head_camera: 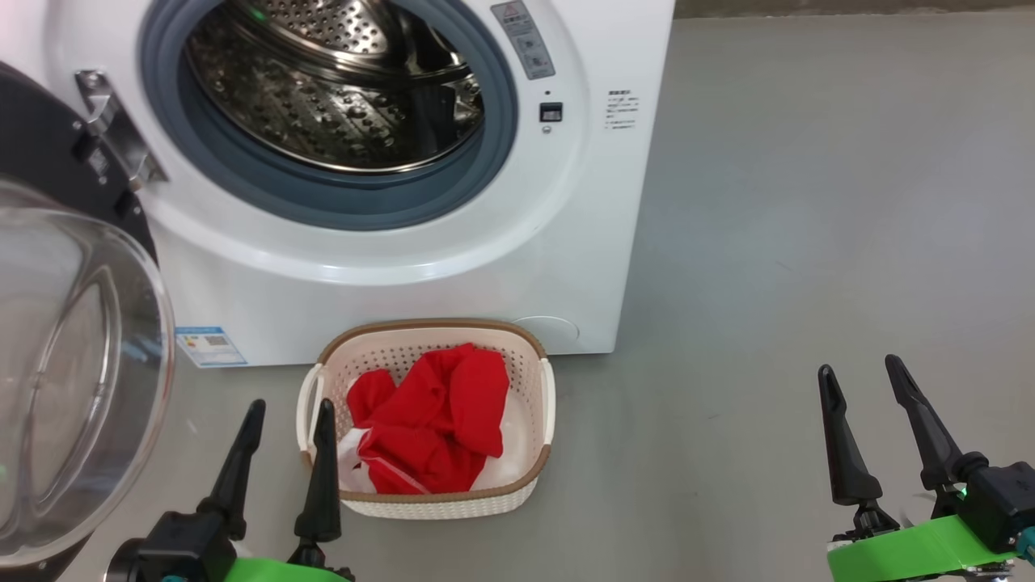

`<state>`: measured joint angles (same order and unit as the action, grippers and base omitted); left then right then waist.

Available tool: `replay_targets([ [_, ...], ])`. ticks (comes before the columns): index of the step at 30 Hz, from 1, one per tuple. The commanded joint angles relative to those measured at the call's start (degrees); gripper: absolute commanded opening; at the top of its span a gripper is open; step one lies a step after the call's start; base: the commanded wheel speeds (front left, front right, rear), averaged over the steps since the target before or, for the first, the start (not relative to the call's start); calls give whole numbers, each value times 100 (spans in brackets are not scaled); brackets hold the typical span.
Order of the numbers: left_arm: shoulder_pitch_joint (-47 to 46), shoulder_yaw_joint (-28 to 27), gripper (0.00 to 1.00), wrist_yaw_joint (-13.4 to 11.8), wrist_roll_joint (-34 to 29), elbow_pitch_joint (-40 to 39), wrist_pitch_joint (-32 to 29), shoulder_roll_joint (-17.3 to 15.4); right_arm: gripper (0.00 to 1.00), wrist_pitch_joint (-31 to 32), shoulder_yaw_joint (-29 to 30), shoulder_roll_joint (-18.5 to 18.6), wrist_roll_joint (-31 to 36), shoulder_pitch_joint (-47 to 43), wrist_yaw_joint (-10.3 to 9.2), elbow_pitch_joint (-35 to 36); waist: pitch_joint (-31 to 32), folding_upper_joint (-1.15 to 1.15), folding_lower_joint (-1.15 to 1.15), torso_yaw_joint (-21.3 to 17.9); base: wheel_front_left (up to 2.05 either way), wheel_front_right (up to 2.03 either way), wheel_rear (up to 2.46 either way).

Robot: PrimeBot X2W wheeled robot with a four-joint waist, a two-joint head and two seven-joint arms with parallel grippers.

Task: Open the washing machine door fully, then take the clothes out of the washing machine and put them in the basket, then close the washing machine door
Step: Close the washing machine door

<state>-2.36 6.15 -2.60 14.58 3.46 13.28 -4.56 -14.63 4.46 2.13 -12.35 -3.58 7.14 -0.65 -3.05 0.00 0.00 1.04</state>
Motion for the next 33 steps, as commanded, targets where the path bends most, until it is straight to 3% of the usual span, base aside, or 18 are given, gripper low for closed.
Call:
replay_targets([
  [1, -195, -161, 100, -79, -56, -207, 31, -65, 100, -37, -164, 75, 68, 166, 35, 182, -27, 0, 0, 94, 0, 0, 0],
  [33, -143, -97, 100, -549, -266, -729, -129, -144, 100, 38, -339, 75, 401, 337, 35, 381, -162, 0, 0, 1777, 0, 0, 0],
])
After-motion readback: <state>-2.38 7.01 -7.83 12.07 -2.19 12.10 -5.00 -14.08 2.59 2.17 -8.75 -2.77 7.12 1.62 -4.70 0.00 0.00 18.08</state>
